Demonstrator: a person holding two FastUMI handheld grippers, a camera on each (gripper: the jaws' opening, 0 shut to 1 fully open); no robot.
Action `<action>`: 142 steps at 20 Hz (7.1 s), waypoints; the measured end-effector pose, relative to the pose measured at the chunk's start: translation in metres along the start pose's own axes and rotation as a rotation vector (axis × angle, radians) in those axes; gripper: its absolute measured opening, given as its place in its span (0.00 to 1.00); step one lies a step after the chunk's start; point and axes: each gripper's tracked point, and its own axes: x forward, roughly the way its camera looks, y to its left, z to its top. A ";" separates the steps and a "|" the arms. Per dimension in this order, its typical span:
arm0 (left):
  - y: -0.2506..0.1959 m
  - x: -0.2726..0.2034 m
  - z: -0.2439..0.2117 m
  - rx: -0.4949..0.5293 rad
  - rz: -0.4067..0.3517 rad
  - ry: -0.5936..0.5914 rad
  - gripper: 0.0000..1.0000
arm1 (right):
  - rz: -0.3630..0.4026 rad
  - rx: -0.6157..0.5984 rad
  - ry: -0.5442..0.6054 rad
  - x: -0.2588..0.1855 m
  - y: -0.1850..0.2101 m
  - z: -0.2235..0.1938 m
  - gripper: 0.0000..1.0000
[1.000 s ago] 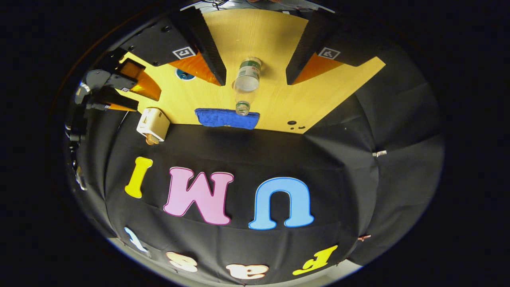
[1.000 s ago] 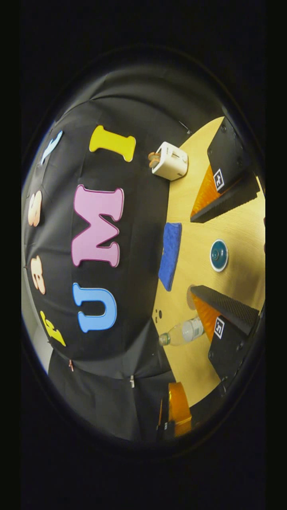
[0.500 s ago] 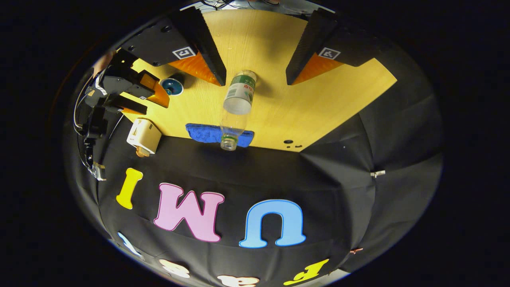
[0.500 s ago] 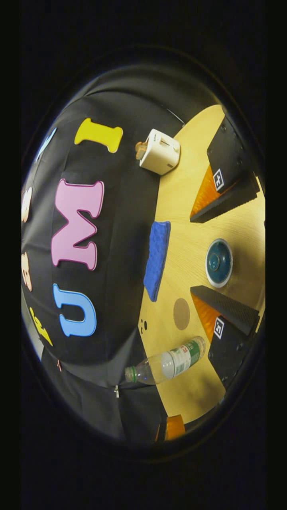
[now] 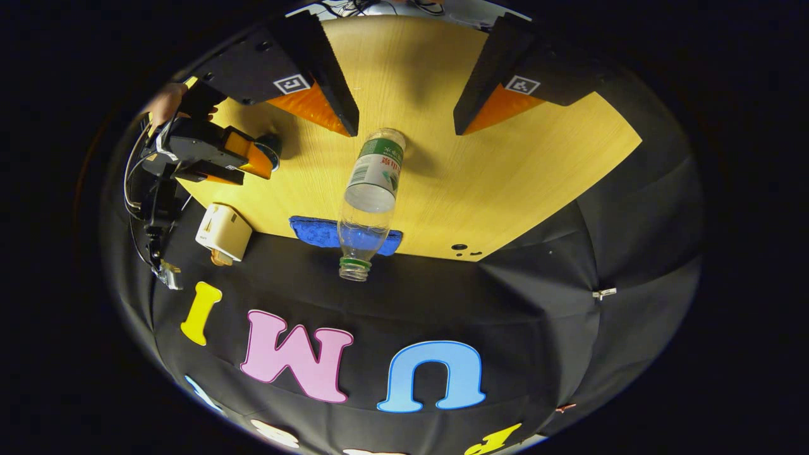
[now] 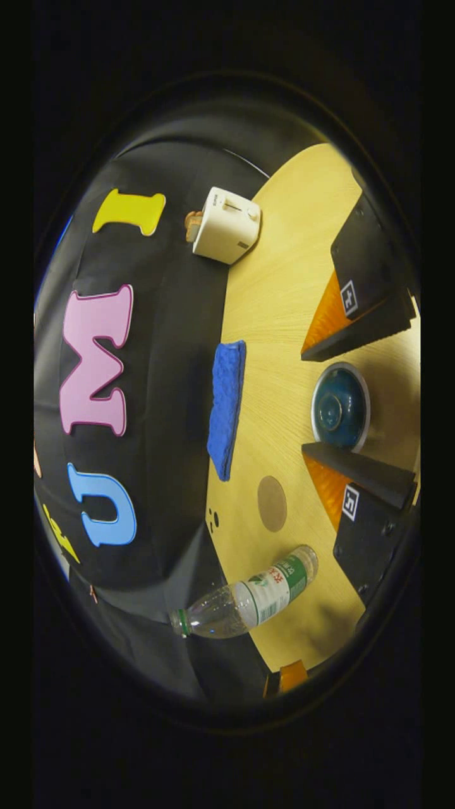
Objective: Open the teacup lid with one hand, grasp the water bottle and pour water into the teacup with the other hand; after pouring, place the water bottle on the coaster and then close the teacup lid.
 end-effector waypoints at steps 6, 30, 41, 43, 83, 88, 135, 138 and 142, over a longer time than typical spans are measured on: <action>-0.004 0.001 -0.007 0.004 -0.002 0.004 0.96 | 0.028 -0.042 -0.009 0.000 0.005 0.000 0.50; -0.042 0.100 0.048 0.035 -0.174 -0.232 0.95 | 0.014 -0.014 -0.102 -0.043 -0.022 0.029 0.27; -0.040 0.128 0.061 0.083 -0.173 -0.266 0.84 | -0.098 0.056 0.010 -0.070 -0.081 -0.012 0.28; -0.044 0.126 0.060 0.108 -0.174 -0.263 0.82 | -0.112 0.072 0.014 -0.072 -0.085 -0.014 0.28; -0.138 0.185 0.034 1.801 -0.086 -0.306 0.75 | -0.134 0.053 0.003 -0.102 -0.181 -0.030 0.28; -0.143 0.188 0.038 1.902 -0.068 -0.321 0.75 | -0.129 0.045 0.011 -0.102 -0.179 -0.033 0.32; -0.176 0.192 0.079 2.471 -0.033 -0.445 0.75 | -0.050 0.094 0.020 -0.115 -0.149 -0.042 0.28; -0.181 0.192 0.076 2.487 -0.036 -0.453 0.75 | -0.044 0.102 0.018 -0.113 -0.147 -0.041 0.27; -0.188 0.193 0.073 2.532 -0.057 -0.467 0.75 | -0.042 0.095 0.022 -0.112 -0.151 -0.044 0.22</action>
